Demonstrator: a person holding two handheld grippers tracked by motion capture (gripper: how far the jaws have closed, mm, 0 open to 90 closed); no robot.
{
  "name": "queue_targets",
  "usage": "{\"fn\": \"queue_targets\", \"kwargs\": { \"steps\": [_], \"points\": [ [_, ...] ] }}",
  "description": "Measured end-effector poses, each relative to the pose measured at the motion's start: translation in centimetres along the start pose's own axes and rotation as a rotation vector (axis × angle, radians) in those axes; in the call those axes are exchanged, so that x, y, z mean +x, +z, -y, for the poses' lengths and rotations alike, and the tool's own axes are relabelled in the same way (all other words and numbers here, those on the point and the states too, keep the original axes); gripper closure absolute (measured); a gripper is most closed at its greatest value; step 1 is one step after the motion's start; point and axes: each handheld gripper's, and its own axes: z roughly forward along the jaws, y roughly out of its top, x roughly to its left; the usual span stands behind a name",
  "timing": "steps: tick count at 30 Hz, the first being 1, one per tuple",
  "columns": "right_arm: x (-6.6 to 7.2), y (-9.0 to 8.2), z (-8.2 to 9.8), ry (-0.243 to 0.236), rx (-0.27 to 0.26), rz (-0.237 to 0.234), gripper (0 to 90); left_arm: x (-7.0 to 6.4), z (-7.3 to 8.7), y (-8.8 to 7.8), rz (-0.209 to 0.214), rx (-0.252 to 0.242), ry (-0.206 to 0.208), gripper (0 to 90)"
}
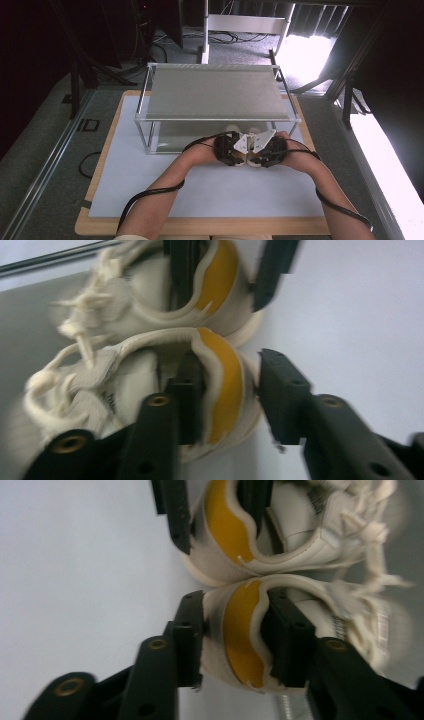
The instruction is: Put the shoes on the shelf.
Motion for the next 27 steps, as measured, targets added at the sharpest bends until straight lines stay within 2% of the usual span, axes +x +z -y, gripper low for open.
{"fn": "queue_targets", "kwargs": {
  "steps": [1, 2, 3, 4, 5, 6, 7, 9, 11, 13, 15, 17, 18, 20, 24, 27],
  "points": [
    [0.0, -0.3, 0.0, 0.034, -0.011, 0.031, 53.3, 0.0, -0.1, -0.1, -0.037, -0.001, -0.085, 50.2],
    [0.0, -0.6, 0.0, 0.056, -0.013, 0.035, 52.0, 0.1, -0.2, -0.4, -0.082, 0.002, -0.148, 49.7],
    [-0.2, -1.0, 0.0, 0.099, -0.020, 0.048, 51.7, 0.1, -0.3, -0.6, -0.096, 0.003, -0.175, 49.5],
    [-0.3, -1.5, 0.0, 0.140, -0.034, 0.061, 51.8, 0.0, -0.3, -0.9, -0.132, -0.002, -0.195, 48.5],
    [-0.4, -1.9, 0.1, 0.164, -0.058, 0.068, 52.3, -0.2, -0.4, -1.1, -0.180, -0.013, -0.210, 43.0],
    [-0.4, -2.3, 0.1, 0.183, -0.078, 0.074, 52.7, -0.3, -0.4, -1.4, -0.209, -0.023, -0.230, 39.7],
    [-0.2, -2.6, 0.2, 0.189, -0.095, 0.096, 53.1, -0.4, -0.4, -1.7, -0.221, -0.042, -0.269, 39.5],
    [0.1, -3.1, 0.4, 0.213, -0.133, 0.099, 56.9, -0.6, -0.5, -2.3, -0.227, -0.075, -0.319, 39.6],
    [0.7, -3.4, 0.6, 0.233, -0.157, 0.117, 57.0, -1.0, -0.5, -2.9, -0.222, -0.098, -0.351, 39.8],
    [1.3, -3.3, 0.9, 0.263, -0.165, 0.140, 58.8, -1.7, -0.5, -3.3, -0.211, -0.118, -0.375, 41.4],
    [1.9, -3.2, 1.4, 0.296, -0.181, 0.130, 61.6, -2.4, -0.5, -3.5, -0.222, -0.127, -0.391, 44.9],
    [2.6, -3.0, 1.7, 0.316, -0.190, 0.132, 63.0, -3.0, -0.4, -3.7, -0.211, -0.141, -0.415, 45.6],
    [3.0, -2.9, 1.9, 0.318, -0.190, 0.132, 63.2, -3.3, -0.4, -3.7, -0.203, -0.139, -0.420, 50.7],
    [3.8, -2.7, 2.4, 0.340, -0.193, 0.149, 62.6, -3.9, -0.3, -3.5, -0.185, -0.138, -0.438, 51.5],
    [5.1, -2.6, 3.7, 0.428, -0.216, 0.188, 61.8, -4.8, -0.2, -2.9, -0.189, -0.114, -0.452, 54.2],
    [5.3, -2.3, 5.0, 0.529, -0.237, 0.215, 57.5, -5.4, -0.1, -2.3, -0.193, -0.099, -0.467, 54.2]
  ]
}}
